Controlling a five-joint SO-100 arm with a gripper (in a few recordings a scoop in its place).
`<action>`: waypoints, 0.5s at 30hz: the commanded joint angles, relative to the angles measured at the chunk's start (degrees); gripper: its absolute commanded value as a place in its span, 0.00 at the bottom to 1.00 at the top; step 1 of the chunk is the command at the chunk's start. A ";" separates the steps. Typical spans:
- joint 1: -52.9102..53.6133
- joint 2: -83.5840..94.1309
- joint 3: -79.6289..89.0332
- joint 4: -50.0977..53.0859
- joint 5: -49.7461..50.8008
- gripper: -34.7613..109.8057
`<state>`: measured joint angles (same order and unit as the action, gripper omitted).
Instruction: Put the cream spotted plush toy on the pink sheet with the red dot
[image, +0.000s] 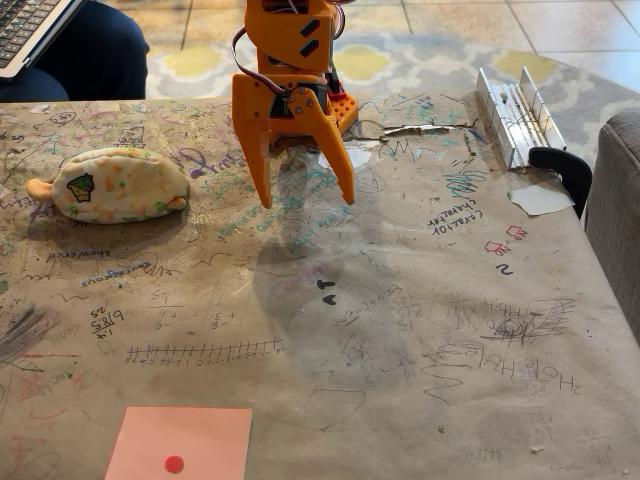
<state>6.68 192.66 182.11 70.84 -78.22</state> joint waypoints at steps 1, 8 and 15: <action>3.52 -1.58 1.14 0.18 -2.99 0.44; 3.52 -1.32 1.14 0.26 -2.29 0.44; 3.34 -0.18 1.14 0.62 -1.05 0.44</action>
<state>9.67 191.69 182.11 70.84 -79.28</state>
